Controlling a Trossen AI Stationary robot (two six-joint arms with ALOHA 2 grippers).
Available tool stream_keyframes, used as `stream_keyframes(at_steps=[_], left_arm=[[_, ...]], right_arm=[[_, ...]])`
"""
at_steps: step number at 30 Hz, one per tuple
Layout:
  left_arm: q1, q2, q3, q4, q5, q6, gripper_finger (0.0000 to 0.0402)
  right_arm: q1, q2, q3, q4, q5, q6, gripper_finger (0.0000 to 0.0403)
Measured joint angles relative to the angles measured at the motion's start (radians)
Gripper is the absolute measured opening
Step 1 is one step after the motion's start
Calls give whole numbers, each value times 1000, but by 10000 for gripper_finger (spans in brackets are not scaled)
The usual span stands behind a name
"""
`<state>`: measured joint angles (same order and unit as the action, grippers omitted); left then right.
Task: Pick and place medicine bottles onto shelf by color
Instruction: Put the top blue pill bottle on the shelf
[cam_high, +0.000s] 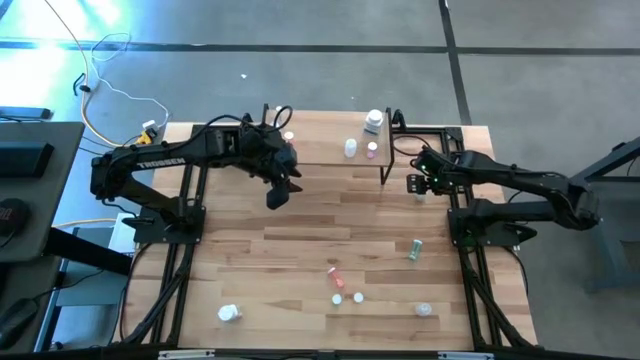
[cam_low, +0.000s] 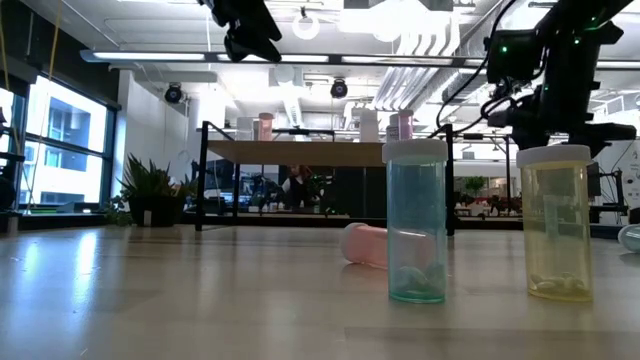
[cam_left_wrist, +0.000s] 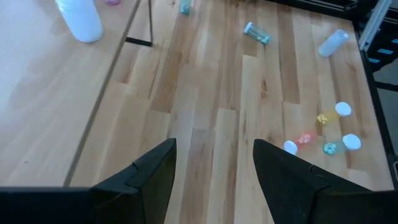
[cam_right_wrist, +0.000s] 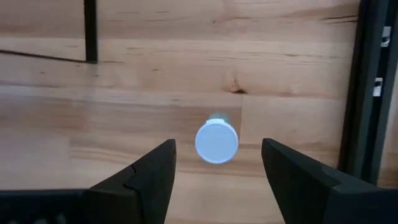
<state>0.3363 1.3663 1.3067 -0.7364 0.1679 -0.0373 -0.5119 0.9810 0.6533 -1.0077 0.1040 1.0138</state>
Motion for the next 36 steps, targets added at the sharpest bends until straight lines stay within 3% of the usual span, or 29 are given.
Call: stream_keyframes(at_steps=[14,27,36], left_arm=[[46,0,0,0,0,21,202],[90,0,0,0,0,50,202],[146,0,0,0,-29,51,202]], right_arm=[[-6,0,-117,110,6,50,224],[-6,0,-122,139,6,63,113],[-6,1,-64,116,-19,63,102]])
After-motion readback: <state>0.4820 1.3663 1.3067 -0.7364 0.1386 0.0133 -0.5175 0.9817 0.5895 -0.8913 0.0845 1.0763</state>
